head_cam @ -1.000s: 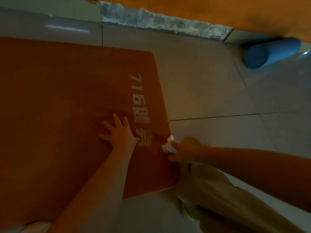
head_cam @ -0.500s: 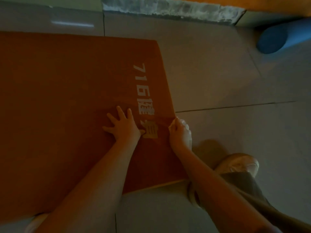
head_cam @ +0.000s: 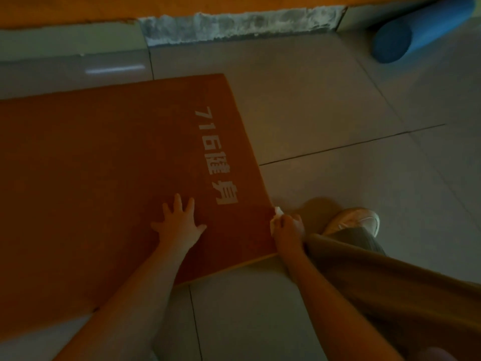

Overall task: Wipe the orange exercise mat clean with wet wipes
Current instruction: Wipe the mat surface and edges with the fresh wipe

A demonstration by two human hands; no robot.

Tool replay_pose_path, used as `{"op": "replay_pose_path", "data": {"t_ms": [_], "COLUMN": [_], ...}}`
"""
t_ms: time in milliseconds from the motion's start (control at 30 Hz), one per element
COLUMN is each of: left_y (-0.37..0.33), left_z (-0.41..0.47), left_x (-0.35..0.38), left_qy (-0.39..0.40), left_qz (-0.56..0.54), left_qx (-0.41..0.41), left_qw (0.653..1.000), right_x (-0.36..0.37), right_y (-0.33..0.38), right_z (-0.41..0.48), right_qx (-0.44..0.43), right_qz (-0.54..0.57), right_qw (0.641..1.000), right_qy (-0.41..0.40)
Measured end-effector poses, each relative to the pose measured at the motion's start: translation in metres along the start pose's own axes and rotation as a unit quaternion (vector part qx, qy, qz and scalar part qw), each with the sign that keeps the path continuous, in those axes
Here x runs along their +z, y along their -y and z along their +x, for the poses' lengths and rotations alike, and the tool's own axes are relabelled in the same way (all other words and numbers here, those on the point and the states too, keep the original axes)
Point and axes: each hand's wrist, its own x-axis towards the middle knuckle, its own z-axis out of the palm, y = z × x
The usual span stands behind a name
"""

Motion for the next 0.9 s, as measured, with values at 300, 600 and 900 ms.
{"op": "replay_pose_path", "data": {"t_ms": [300, 600, 900], "left_y": [0.040, 0.041, 0.042], "left_z": [-0.055, -0.048, -0.047], "left_x": [0.028, 0.042, 0.040], "left_qy": [0.058, 0.017, 0.022], "left_qz": [0.022, 0.003, -0.009], "left_qx": [-0.011, -0.002, 0.003], "left_qw": [0.998, 1.000, 1.000], "right_x": [-0.019, 0.002, 0.007], "right_y": [-0.006, -0.009, -0.011], "right_z": [-0.015, -0.013, -0.039], "right_qx": [0.021, 0.023, 0.125], "right_qz": [0.036, 0.062, 0.217], "right_qw": [0.998, 0.998, 0.964], "right_qy": [0.052, -0.020, -0.085]}}
